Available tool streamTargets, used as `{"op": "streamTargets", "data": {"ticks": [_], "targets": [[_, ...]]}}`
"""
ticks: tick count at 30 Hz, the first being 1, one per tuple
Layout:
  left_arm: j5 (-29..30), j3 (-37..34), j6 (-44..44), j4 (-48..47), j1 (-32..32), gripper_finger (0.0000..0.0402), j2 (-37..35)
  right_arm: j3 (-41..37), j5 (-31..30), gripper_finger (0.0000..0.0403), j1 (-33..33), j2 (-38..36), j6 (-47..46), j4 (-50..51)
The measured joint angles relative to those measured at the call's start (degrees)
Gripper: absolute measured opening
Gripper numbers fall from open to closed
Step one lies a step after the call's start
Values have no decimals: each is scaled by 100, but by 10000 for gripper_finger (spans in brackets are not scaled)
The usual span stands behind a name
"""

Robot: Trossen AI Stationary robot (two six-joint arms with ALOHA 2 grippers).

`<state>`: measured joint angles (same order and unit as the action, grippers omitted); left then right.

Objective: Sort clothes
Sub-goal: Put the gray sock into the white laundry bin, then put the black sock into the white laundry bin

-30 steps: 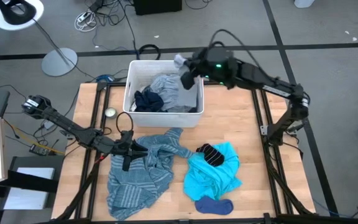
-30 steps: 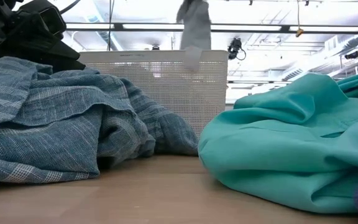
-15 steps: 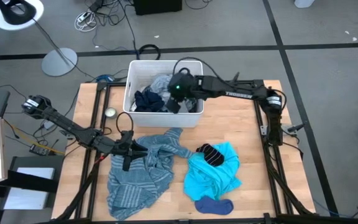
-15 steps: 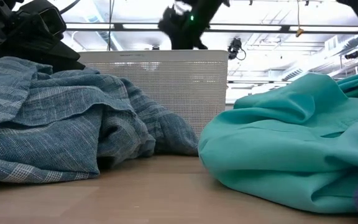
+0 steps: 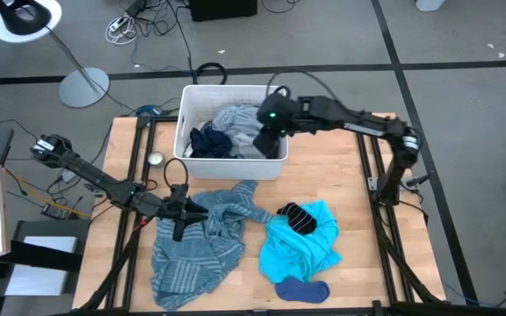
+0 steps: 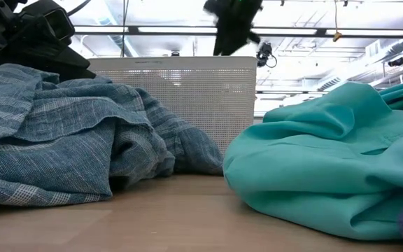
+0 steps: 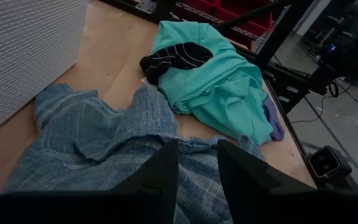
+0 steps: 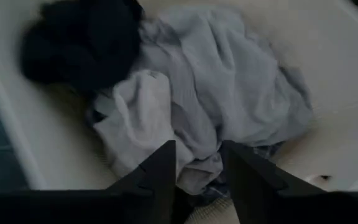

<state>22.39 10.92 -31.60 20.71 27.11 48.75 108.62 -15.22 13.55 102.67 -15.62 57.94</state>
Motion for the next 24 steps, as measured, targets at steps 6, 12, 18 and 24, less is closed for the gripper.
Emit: {"op": "streamTargets", "data": {"ticks": [6,12,18,24], "targets": [[-1,0,-11,4,0,117,0,2,133,151,-307,-802,-411,148],[-2,0,-13,4,0,117,0,2,131,145,-1123,-1262,-1025,828],[-2,0,-15,4,0,117,0,-134,-716,141,-2321,-1297,-1931,1520],[-2,0,-15,7,0,117,0,-1044,-1389,142,-3359,-1285,-2935,1456]]}}
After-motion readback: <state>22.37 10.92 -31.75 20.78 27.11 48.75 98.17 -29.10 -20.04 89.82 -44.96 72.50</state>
